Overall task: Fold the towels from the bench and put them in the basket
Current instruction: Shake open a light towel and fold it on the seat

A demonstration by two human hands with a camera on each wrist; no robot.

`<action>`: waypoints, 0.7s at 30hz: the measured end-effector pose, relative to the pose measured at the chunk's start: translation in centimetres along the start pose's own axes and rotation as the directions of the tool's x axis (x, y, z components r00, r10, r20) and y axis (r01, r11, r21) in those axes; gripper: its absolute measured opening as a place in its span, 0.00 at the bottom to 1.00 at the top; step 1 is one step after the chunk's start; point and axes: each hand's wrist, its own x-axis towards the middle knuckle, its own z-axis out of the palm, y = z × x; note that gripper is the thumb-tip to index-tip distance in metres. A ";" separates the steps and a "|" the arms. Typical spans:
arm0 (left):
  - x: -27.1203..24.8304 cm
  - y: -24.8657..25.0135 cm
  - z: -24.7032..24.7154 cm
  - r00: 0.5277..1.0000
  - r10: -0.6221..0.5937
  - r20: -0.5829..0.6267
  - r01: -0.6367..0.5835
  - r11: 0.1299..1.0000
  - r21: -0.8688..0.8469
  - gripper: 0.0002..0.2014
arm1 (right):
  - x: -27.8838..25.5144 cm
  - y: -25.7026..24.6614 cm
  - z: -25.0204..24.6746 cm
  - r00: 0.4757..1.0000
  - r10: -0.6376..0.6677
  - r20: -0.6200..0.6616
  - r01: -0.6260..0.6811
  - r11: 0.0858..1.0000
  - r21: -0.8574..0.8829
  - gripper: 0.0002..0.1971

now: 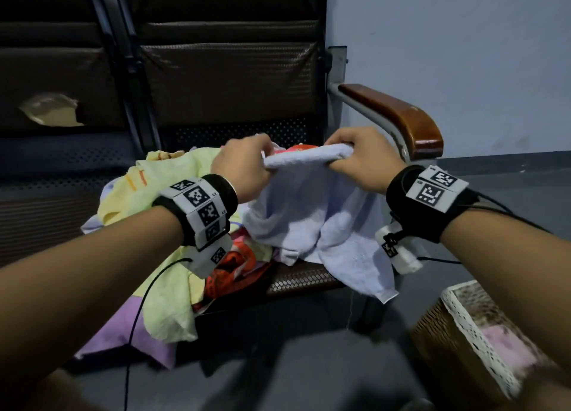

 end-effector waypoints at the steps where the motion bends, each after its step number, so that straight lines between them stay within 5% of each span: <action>1: 0.2 -0.3 -0.4 0.998 -0.035 -0.042 0.037 0.999 0.040 0.05 | -0.1 -0.4 0.1 0.997 0.016 0.077 -0.018 0.999 0.032 0.05; 3: 0.7 -0.8 -1.3 0.995 -0.097 0.001 0.097 0.995 0.007 0.09 | -0.4 -1.0 0.5 0.977 0.034 0.212 -0.065 0.989 0.136 0.12; 5: 1.1 -0.8 -2.0 0.990 -0.098 0.102 0.121 0.960 -0.254 0.09 | -0.3 -1.1 0.9 0.977 0.024 0.213 -0.068 0.977 0.200 0.16; 9: 1.0 -0.8 -3.4 0.938 0.061 0.341 0.170 0.778 -0.606 0.16 | 0.6 -0.9 1.1 0.996 0.053 -0.072 -0.044 0.991 0.130 0.08; 12: 1.2 -1.5 -4.0 0.900 0.157 0.407 0.022 0.916 -0.401 0.09 | 1.4 -0.7 0.8 0.965 0.101 -0.243 -0.070 0.989 0.133 0.13; 15: 1.4 -2.5 -3.6 0.953 0.193 0.235 -0.217 0.973 0.082 0.08 | 1.9 -1.0 1.0 0.961 0.109 -0.256 -0.055 0.976 0.209 0.16; 18: 1.4 -3.6 -3.1 0.999 0.044 0.010 -0.045 0.977 0.209 0.14 | 1.5 -1.7 1.7 0.995 0.034 -0.096 -0.002 0.950 0.313 0.10; 21: 1.7 -3.9 -2.8 0.959 -0.274 0.072 0.282 0.945 -0.164 0.18 | 0.2 -2.6 2.6 0.985 -0.149 0.086 0.113 0.938 0.327 0.13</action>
